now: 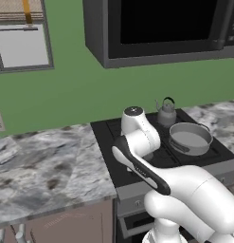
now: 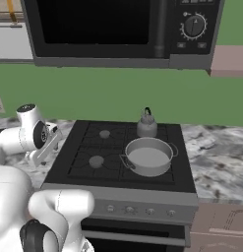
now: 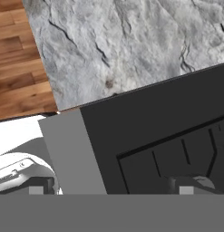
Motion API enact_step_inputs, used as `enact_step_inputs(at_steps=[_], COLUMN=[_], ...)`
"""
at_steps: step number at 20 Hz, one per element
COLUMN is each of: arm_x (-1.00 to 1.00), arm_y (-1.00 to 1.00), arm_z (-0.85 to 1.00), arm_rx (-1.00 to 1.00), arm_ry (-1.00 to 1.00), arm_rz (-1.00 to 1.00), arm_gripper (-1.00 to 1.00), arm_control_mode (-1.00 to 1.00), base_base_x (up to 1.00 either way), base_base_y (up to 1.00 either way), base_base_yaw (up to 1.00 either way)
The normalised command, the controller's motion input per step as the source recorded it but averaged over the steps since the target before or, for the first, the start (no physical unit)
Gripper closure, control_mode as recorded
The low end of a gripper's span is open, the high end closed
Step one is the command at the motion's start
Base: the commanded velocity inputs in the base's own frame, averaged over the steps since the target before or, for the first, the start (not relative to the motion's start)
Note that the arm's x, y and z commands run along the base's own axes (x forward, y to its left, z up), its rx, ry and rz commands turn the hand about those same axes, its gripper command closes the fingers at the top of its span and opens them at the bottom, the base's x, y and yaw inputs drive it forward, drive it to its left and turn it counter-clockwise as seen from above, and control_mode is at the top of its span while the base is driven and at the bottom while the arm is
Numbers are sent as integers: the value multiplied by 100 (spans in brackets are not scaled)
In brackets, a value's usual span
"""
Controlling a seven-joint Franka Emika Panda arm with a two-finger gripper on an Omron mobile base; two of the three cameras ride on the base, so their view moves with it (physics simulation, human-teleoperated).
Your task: Pick the kettle from the cabinet and place it on a stove burner. Then pick the pot from the counter and place it on another stove burner. Finally, turn both burners on.
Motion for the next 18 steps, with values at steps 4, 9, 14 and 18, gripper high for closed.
enact_step_inputs(at_steps=[4,9,14,18], arm_x=[0,0,-1,0], arm_y=[0,0,0,0], arm_z=[0,0,1,13], arm_rx=[0,0,0,0], arm_ry=[0,0,-3,-3], arm_rz=[0,0,0,-2], arm_gripper=[-100,-100,-100,-100], arm_control_mode=[-100,-100,-100,-100], base_base_x=[0,0,0,0], base_base_y=[0,0,0,0], base_base_yaw=[0,0,0,0])
